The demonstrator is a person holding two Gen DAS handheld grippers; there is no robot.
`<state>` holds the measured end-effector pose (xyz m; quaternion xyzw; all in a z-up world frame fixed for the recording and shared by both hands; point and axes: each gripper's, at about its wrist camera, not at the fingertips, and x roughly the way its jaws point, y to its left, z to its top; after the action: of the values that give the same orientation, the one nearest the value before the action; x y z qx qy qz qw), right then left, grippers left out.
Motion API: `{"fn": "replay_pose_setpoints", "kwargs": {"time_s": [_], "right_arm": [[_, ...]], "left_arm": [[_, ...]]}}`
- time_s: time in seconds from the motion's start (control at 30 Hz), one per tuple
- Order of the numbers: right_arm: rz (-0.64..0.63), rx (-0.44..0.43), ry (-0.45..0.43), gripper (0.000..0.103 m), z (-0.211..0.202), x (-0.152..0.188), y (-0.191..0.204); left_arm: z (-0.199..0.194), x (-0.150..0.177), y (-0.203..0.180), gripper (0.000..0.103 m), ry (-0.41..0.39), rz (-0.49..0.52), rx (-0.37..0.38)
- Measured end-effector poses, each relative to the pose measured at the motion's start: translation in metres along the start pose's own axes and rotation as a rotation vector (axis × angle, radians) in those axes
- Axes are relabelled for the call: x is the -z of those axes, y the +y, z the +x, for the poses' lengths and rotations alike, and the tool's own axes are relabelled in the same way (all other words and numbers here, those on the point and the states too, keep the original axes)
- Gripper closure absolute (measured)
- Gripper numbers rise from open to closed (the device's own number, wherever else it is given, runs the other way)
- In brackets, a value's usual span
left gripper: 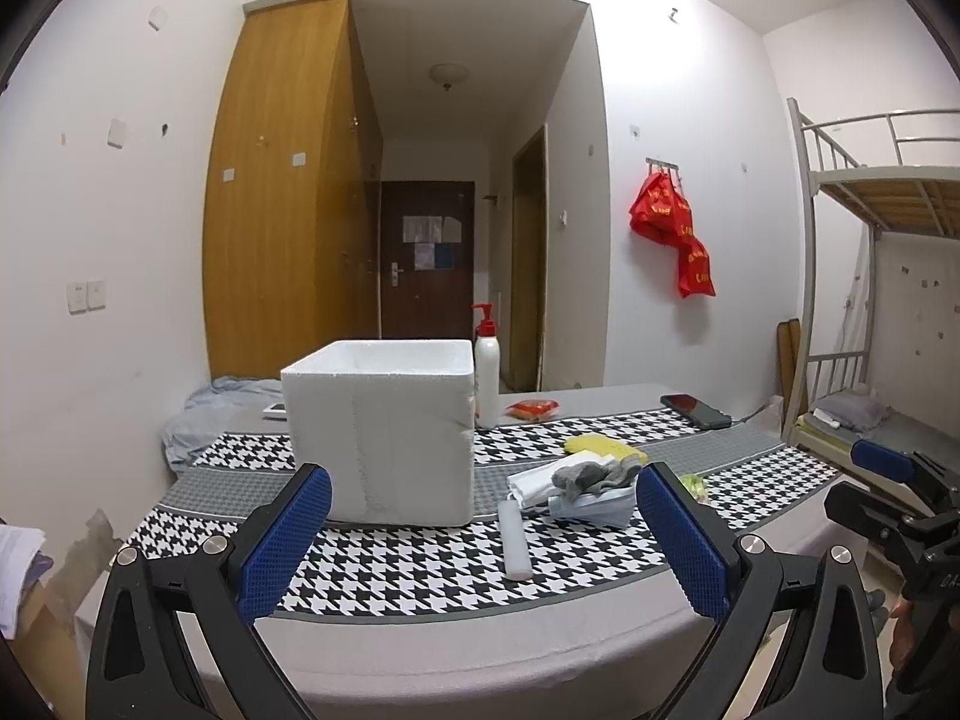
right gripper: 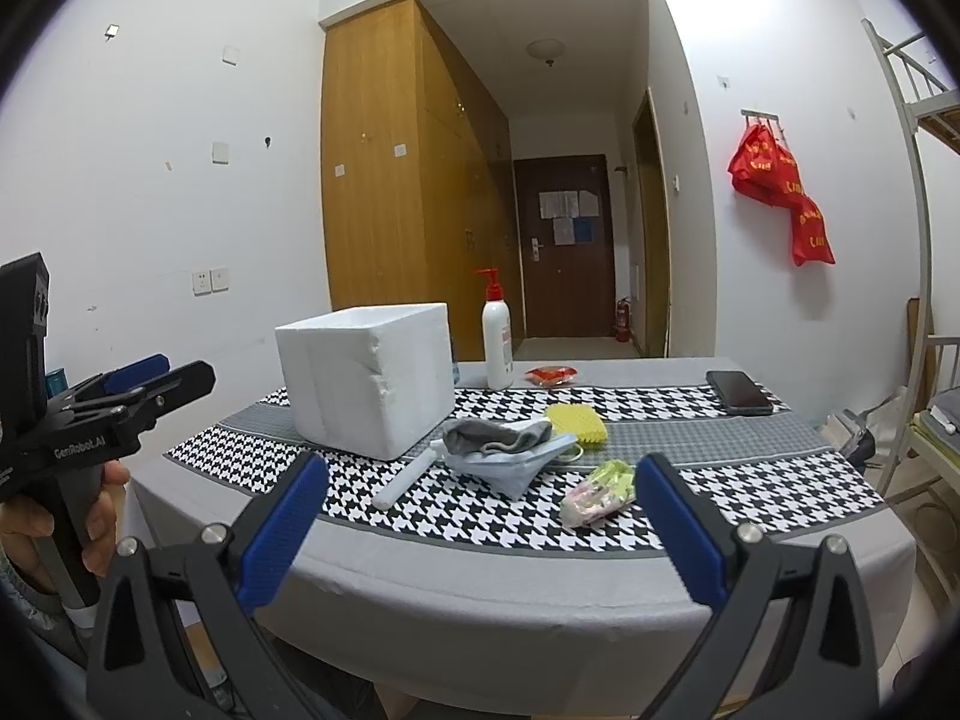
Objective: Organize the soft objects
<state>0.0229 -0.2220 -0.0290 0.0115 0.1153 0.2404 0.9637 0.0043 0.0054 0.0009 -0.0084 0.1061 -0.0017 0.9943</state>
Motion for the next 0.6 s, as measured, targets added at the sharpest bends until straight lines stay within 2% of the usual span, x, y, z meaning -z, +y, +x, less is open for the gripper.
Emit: {"fn": "replay_pose_setpoints", "kwargs": {"time_s": [0.6], "right_arm": [[0.001, 0.002, 0.003, 0.000, 0.0021, -0.0018, -0.0019]], "left_arm": [[0.0030, -0.0019, -0.0023, 0.001, 0.004, 0.006, 0.000]]}}
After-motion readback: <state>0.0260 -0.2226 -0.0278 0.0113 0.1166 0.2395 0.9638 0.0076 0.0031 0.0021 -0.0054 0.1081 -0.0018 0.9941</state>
